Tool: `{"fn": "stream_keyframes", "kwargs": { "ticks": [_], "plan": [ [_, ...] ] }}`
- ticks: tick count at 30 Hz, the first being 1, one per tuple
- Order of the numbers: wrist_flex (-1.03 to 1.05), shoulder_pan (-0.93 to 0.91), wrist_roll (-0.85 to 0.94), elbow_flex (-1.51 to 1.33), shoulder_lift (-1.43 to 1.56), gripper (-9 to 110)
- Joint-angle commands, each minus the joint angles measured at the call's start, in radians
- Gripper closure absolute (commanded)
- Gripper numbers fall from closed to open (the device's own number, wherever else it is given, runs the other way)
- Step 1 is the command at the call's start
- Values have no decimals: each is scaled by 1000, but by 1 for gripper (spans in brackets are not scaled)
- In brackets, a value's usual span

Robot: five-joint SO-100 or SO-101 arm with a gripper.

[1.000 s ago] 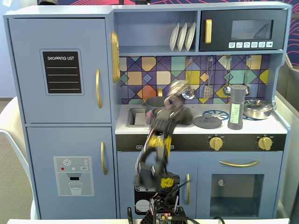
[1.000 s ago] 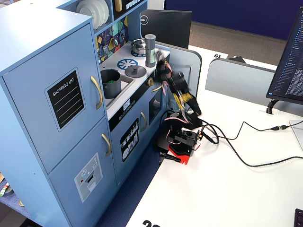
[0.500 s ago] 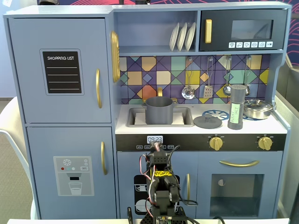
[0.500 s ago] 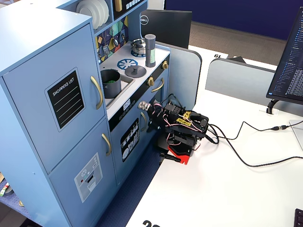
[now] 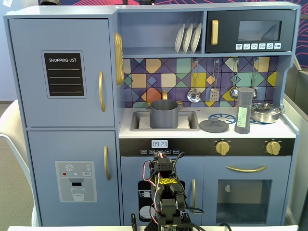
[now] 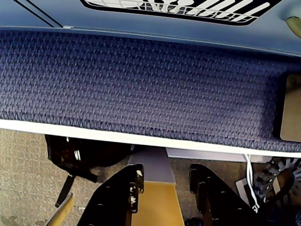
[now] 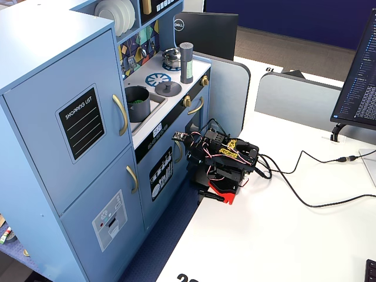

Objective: Put salt in the gray recipient

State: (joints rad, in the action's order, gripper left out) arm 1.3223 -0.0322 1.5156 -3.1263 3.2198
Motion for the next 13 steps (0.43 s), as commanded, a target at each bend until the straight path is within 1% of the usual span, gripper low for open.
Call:
{"fn": "stream_keyframes", "kwargs": {
  "ticks": [1,13],
  "plan": [
    [5,-6,18,9,0,96],
    [5,-6,18,9,0,95]
  ]
}}
